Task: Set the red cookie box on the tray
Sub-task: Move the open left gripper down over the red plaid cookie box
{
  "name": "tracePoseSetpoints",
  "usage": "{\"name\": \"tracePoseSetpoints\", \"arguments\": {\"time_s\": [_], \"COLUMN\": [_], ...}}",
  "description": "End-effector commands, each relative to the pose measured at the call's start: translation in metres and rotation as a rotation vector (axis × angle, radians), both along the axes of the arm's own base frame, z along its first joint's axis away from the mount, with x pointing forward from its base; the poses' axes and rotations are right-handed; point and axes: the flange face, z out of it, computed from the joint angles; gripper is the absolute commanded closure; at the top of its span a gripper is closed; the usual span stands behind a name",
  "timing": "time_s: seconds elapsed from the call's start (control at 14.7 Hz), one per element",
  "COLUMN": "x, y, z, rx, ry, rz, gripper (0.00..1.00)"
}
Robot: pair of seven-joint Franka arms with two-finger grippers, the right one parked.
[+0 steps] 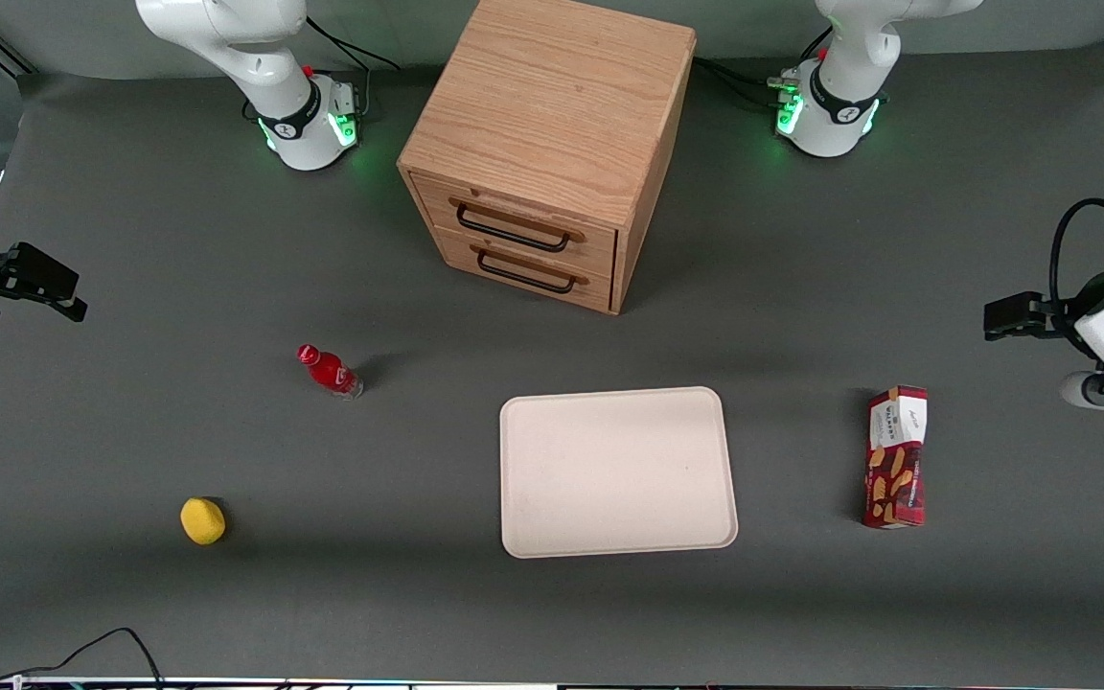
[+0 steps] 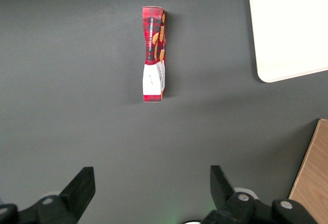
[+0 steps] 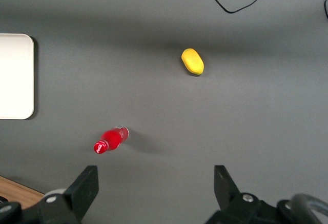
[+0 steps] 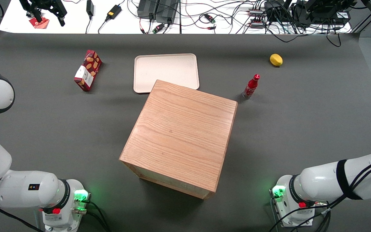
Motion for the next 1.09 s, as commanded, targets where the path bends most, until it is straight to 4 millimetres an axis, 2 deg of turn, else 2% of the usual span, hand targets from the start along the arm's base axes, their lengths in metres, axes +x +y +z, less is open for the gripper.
{"name": "tracePoseSetpoints", "arguments": {"time_s": [0.0,0.2,0.41,0.55,0.82,1.02], "x": [0.004,0.004,0.007,0.014,0.044,0.054], "y": [0.009,0.027,0.02,0.016,0.021,0.028], "z": [0.005,0.004,-0.006,-0.03,-0.084,-0.105], "rx": [-0.016,-0.024,-0.013,-0.011,0.001,0.002], "ry": [-0.013,-0.004,0.009,0.019,-0.011,-0.018], "rz": [-0.092,-0.114,-0.108,-0.11,-0.068,-0.064], "gripper": [0.0,0.0,0.0,0.0,0.0,0.0]}}
